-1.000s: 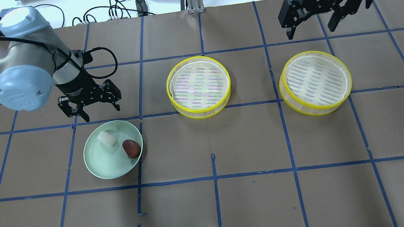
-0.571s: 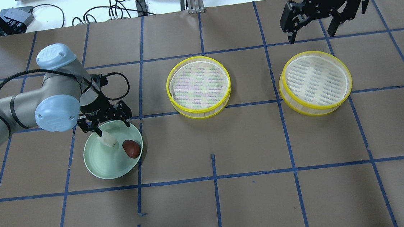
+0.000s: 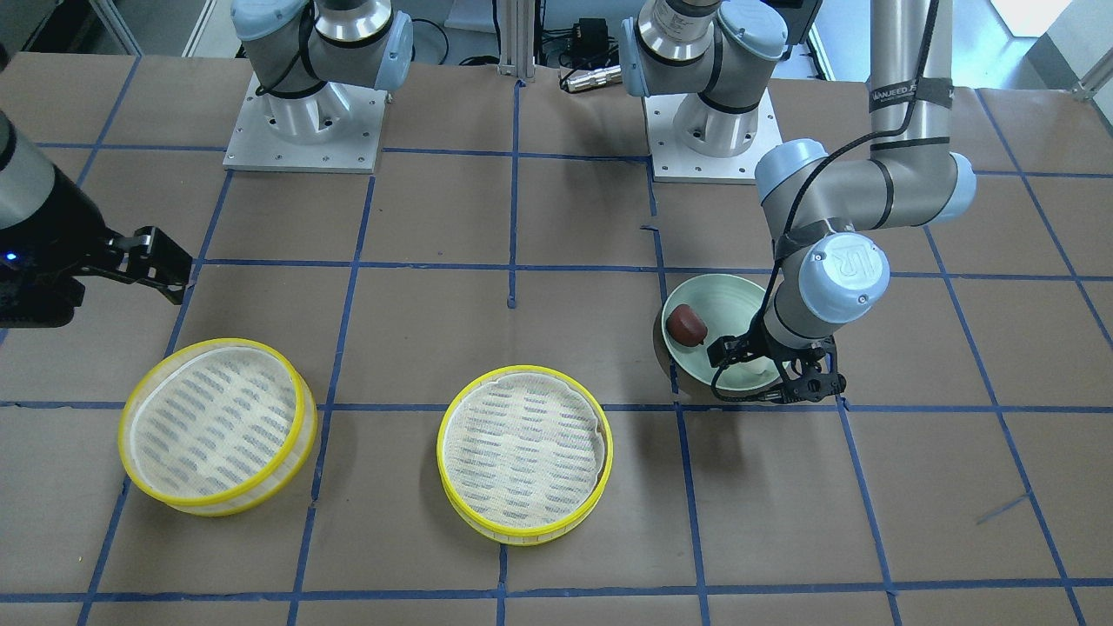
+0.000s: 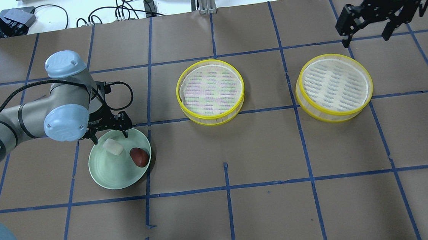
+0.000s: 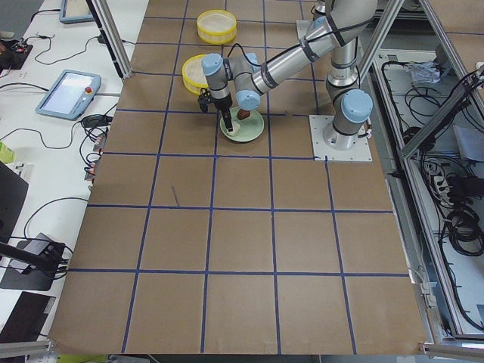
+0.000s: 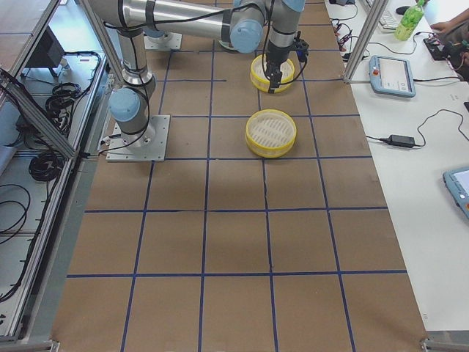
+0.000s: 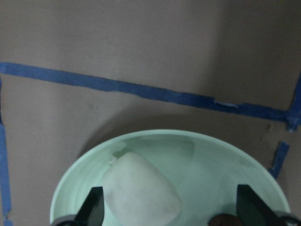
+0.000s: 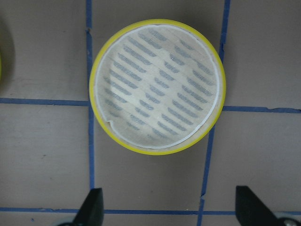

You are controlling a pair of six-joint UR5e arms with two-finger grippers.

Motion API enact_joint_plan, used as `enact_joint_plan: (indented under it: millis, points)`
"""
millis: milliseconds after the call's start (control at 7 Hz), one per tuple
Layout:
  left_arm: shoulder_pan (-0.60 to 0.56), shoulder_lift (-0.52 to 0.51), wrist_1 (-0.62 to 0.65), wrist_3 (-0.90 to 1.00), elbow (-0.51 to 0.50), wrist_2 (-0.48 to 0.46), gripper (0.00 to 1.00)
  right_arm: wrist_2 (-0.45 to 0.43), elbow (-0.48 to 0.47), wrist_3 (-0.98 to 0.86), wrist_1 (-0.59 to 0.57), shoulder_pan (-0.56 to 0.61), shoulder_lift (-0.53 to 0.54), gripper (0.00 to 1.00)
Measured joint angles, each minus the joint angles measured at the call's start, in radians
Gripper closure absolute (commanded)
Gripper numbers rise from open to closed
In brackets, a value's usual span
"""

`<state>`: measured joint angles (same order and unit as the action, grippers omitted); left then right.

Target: Stack buns with steamer

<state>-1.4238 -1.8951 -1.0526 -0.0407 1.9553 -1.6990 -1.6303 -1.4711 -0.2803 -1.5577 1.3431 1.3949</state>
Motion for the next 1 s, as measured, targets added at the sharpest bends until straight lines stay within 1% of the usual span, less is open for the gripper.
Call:
enact_joint_plan:
  millis: [143,286,429,714,857,1000]
  points:
    - [0.001,-0.012,-0.005,-0.001,0.004,-0.014,0.68,-0.005,-0.047,-0.067,-0.058,-0.061,-0.003,0.0]
    - [0.001,-0.019,-0.009,-0.002,0.005,-0.017,0.93,-0.013,-0.106,-0.128,-0.16,-0.101,-0.015,0.0]
    - [0.002,-0.022,-0.01,0.0,0.005,-0.016,1.0,-0.021,-0.159,-0.167,-0.268,-0.122,-0.041,0.0]
    - [0.002,-0.015,-0.01,-0.005,-0.004,-0.01,1.0,-0.017,-0.199,-0.182,-0.436,-0.138,-0.134,0.0]
    - [0.001,-0.004,-0.01,-0.015,-0.015,0.002,1.0,-0.013,-0.204,-0.183,-0.502,-0.14,-0.188,0.0]
    - [-0.001,0.009,-0.028,-0.04,-0.042,0.034,1.0,-0.012,-0.208,-0.178,-0.532,-0.142,-0.219,0.0]
